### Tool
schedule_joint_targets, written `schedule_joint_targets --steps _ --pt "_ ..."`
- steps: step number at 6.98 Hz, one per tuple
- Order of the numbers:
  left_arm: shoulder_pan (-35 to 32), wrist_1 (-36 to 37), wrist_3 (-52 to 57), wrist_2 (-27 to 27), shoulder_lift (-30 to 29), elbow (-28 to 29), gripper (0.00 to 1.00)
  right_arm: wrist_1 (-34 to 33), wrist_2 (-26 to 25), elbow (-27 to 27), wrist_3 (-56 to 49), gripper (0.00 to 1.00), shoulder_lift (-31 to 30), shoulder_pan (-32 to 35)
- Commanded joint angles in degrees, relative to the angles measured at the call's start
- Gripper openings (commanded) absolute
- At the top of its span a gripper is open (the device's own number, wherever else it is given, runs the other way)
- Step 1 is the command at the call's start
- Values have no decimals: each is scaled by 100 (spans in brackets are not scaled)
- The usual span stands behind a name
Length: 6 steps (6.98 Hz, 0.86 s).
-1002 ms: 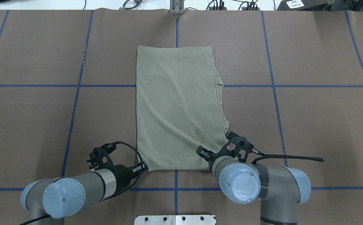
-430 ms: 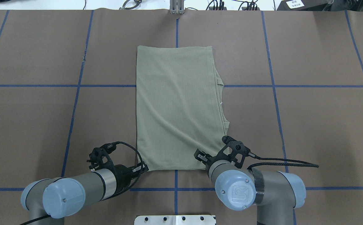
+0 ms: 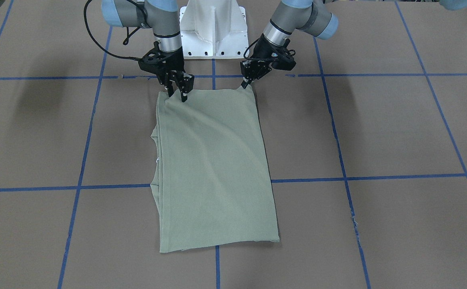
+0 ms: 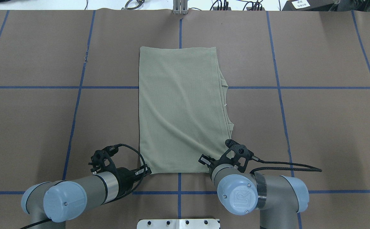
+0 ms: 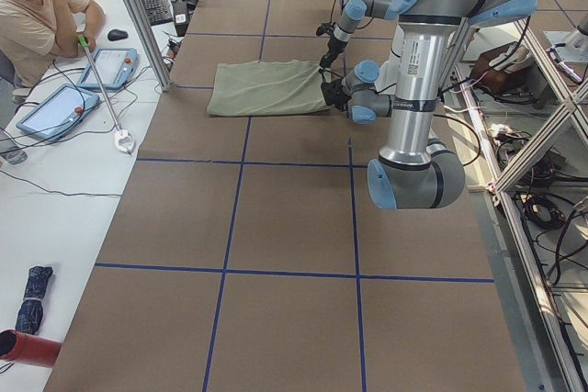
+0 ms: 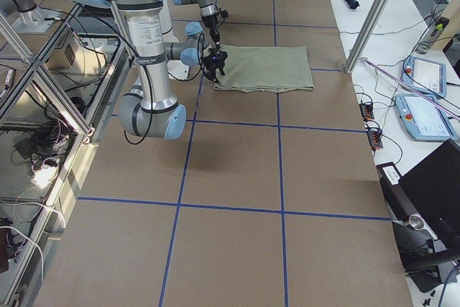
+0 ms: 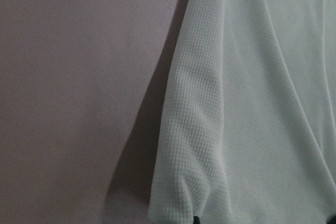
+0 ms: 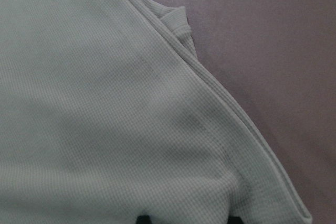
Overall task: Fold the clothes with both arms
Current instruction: 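Move both grippers to the near edge of the folded shirt and grasp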
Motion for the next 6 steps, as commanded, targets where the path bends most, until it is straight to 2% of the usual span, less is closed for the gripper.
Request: schedule_joint_targets --steps 1,2,5,6 --pt "2 -9 0 -1 0 -1 0 -2 0 -7 0 6 52 -7" --pt "2 0 0 -1 0 -1 0 -11 0 2 -9 0 52 -7" --pt "2 -9 9 -1 0 -1 0 -46 9 98 -52 0 52 37" --pt "-24 9 96 -36 9 -123 0 -124 18 325 -53 0 44 54"
